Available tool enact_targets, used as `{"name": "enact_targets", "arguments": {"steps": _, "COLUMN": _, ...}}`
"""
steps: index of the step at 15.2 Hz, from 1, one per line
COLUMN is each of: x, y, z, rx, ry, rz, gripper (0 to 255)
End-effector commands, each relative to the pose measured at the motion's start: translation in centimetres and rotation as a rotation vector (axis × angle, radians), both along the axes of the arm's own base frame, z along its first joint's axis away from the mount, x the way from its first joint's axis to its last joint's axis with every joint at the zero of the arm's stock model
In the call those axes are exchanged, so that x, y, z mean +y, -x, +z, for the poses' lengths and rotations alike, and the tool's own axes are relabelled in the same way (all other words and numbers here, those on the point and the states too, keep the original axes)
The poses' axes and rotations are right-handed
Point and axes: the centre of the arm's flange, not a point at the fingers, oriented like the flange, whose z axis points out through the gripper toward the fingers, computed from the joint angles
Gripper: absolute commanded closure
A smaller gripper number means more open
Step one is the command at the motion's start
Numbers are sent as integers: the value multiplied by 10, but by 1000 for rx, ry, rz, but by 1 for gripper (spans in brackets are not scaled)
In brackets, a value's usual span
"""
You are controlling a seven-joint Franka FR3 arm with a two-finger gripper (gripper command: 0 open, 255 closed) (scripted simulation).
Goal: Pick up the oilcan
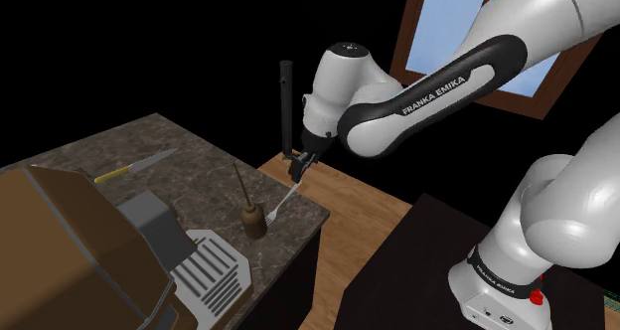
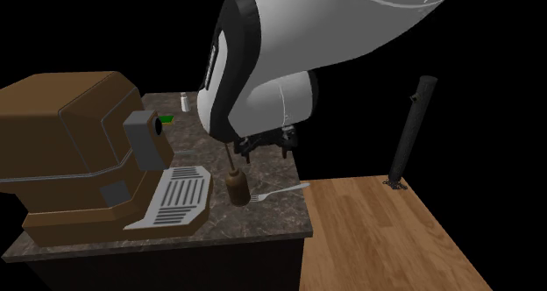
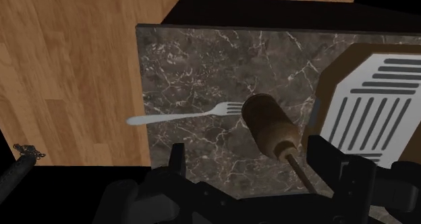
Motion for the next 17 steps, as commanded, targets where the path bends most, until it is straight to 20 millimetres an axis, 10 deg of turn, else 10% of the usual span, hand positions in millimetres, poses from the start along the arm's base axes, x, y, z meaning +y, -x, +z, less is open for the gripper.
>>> {"name": "enact_targets", "arguments": {"steps": 1, "x": 18, "y": -9, "z": -12, "rx": -28, "ry": 1, "rz": 16, "gripper": 0}}
{"name": "enact_targets", "arguments": {"steps": 11, "x": 107, "y": -65, "z": -81, "rx": -156, "ry": 21, "rz": 95, "gripper": 0}}
{"name": "enact_targets", "arguments": {"steps": 17, "x": 113, "y": -68, "z": -112, "rx": -164, "ry": 22, "rz": 100, "gripper": 0}}
